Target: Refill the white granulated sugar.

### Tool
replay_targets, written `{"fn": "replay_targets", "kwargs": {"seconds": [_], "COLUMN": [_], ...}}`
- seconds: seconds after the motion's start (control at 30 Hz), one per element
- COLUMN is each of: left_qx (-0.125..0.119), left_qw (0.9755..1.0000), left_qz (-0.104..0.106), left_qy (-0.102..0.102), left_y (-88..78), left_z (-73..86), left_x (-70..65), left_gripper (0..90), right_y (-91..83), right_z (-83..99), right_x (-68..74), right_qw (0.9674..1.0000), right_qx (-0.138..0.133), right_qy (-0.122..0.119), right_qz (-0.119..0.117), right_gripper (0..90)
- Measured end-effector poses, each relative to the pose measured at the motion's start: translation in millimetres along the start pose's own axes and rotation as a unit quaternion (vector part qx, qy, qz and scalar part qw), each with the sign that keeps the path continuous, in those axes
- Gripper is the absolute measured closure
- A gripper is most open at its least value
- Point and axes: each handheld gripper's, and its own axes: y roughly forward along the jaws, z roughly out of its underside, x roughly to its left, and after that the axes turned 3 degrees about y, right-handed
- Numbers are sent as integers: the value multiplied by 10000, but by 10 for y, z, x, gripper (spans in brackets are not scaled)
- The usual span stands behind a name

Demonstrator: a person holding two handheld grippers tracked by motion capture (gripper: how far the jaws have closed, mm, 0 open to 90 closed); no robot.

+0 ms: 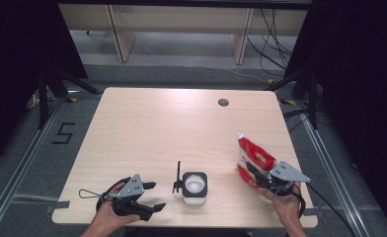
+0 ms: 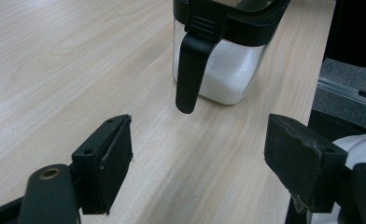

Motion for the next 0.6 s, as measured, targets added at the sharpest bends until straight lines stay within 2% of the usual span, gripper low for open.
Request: {"fn": "replay_targets", "kwargs": {"seconds": [0.07,0.1,0.13,0.17,0.2,0.23,0.27,0.3,0.33,0.37,0.4,0.43,0.47,0.53,0.57,0.6], "left_qx": [13,20,11,-4,41,20,28,22,27,3,-2,16,32,23,25,29], "left_qw": [10000,10000,10000,10000,10000,10000,10000,10000,10000,10000,10000,10000,10000,10000,10000,10000], "left_qz": [-28,-27,-27,-18,-11,13,-35,-28,-27,2,-14,-42,-33,6,-37,-36], "left_qy": [-10,-17,-14,-16,62,-19,9,6,8,-10,38,62,52,-6,26,9], "left_y": [1,1,1,2,-8,-8,-12,-12,-12,-8,-7,-8,-10,-10,-13,-13], "left_z": [2,2,4,6,4,2,3,3,3,7,7,5,1,3,5,3], "left_x": [-4,-3,-2,0,17,10,15,15,14,9,14,15,16,11,14,14], "left_gripper": [231,231,231,231,231,231,231,231,231,231,231,231,231,231,231,231], "right_y": [-36,-39,-61,-31,-38,-43,-52,-65,-62,-94,-106,-124,-137,-179,-200,-219], "right_z": [25,29,23,22,22,22,22,12,14,3,2,-1,-11,-28,-33,-32], "right_x": [3,0,16,-27,-11,16,20,8,12,7,-3,22,16,42,33,36], "right_qw": [9995,9994,9991,9999,9999,9996,9995,9996,9995,9995,9998,9996,9998,9989,9991,9986], "right_qx": [11,-44,67,-144,-70,-51,-38,17,-103,28,-54,2,13,-33,-32,-64], "right_qy": [317,344,419,54,106,267,307,298,311,315,187,279,212,453,405,492], "right_qz": [13,9,-19,-44,-28,-18,4,-22,28,-42,31,45,12,79,83,160], "right_gripper": [679,679,679,679,678,676,669,657,645,636,629,614,591,546,527,506]}}
